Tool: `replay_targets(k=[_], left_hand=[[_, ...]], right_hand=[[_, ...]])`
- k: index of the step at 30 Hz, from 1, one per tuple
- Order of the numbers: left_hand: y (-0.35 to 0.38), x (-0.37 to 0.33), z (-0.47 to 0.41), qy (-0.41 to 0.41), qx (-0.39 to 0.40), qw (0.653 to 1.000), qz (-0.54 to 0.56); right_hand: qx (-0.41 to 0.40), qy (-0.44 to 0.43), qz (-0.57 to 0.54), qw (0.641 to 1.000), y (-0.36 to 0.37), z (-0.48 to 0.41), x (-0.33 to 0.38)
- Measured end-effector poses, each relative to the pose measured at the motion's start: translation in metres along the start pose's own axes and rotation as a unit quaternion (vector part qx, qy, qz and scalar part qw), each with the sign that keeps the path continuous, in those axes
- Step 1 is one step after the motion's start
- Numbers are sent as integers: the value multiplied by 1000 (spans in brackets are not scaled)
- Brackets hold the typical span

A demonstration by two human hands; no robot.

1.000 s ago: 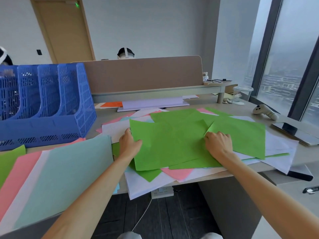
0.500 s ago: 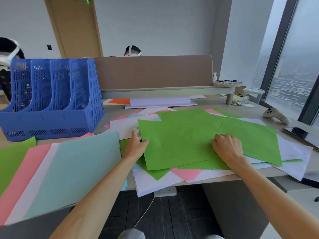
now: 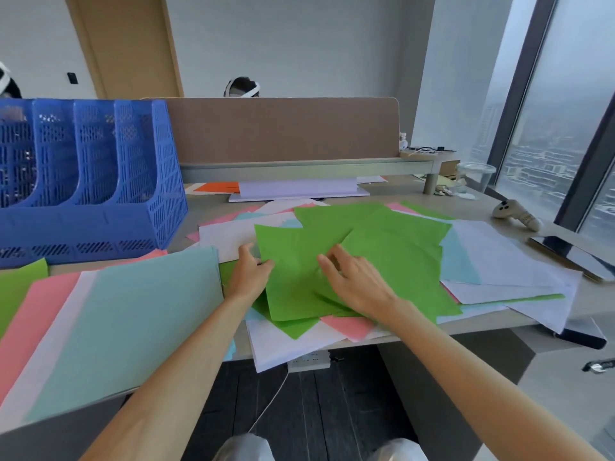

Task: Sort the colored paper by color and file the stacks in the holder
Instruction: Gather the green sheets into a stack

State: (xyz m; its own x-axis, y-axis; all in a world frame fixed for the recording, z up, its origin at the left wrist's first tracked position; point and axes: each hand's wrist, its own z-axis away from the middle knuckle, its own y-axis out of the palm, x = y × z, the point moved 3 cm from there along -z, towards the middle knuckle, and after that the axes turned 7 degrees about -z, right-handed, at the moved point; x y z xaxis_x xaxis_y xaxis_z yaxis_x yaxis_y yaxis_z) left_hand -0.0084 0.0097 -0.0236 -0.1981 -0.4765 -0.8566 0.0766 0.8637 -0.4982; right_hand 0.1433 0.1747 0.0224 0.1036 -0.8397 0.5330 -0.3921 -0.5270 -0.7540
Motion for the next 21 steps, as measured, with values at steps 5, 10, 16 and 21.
replay_targets(k=[5, 10, 16, 21], left_hand=[[-5, -1, 5, -3, -36, 999, -11], [2, 3, -4, -13, 56, 998, -13], [2, 10, -9, -14, 91, 996, -17], [-1, 7, -4, -4, 65, 998, -19]], right_hand=[[132, 214, 178, 951, 4, -9, -24], [200, 106, 177, 958, 28, -19, -19], [132, 58, 158, 977, 31, -42, -29], [35, 297, 176, 938, -9, -34, -84]])
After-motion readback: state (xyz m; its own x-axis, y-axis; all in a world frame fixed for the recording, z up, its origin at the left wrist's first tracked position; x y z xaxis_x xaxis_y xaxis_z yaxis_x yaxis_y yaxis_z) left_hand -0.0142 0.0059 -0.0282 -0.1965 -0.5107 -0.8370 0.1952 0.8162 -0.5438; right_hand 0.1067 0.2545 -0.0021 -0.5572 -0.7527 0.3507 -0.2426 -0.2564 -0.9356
